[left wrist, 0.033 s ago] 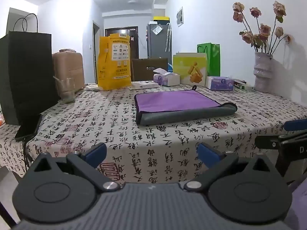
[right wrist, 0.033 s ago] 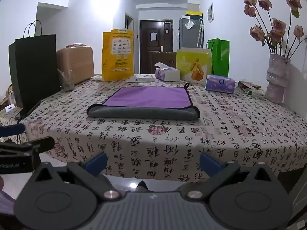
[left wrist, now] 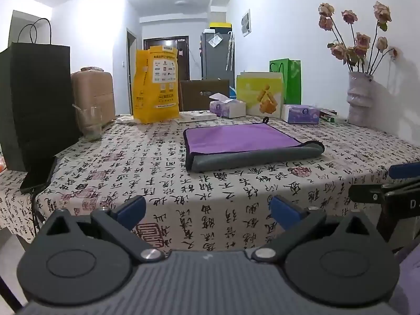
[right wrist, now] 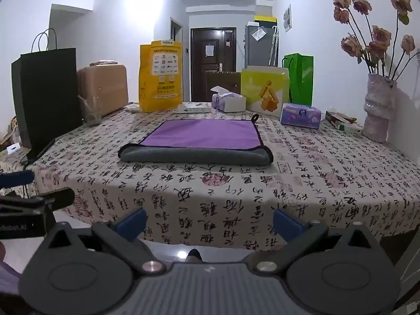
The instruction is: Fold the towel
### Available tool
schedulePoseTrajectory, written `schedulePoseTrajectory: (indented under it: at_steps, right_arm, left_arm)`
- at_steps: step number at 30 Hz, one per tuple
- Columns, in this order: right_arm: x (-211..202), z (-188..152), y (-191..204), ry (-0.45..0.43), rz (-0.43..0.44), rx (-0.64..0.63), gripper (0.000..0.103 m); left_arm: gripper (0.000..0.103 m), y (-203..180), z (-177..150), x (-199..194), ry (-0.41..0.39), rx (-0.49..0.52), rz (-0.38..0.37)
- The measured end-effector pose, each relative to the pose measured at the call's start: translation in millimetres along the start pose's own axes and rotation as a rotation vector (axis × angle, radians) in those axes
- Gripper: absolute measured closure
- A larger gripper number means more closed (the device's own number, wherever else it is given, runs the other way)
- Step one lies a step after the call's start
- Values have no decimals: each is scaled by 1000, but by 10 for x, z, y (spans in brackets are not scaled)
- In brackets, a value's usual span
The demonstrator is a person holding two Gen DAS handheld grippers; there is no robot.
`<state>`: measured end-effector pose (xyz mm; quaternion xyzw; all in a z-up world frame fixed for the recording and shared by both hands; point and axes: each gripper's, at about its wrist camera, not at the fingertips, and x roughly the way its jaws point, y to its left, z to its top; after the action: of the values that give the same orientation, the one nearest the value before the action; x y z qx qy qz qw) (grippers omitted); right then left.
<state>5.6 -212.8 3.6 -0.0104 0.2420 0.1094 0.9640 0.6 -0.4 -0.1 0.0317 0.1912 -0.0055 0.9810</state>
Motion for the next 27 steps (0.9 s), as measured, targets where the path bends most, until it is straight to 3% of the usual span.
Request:
schedulePoseTrajectory:
  at_steps: [6, 27]
  right_arm:
    - [-13, 18, 1, -13, 17, -5, 0]
    - [1, 46, -1, -38, 10, 3, 0]
  left_arm:
    - [0, -7, 39, -17, -36, -6, -3]
    - [0, 14, 68, 0, -32, -18, -9]
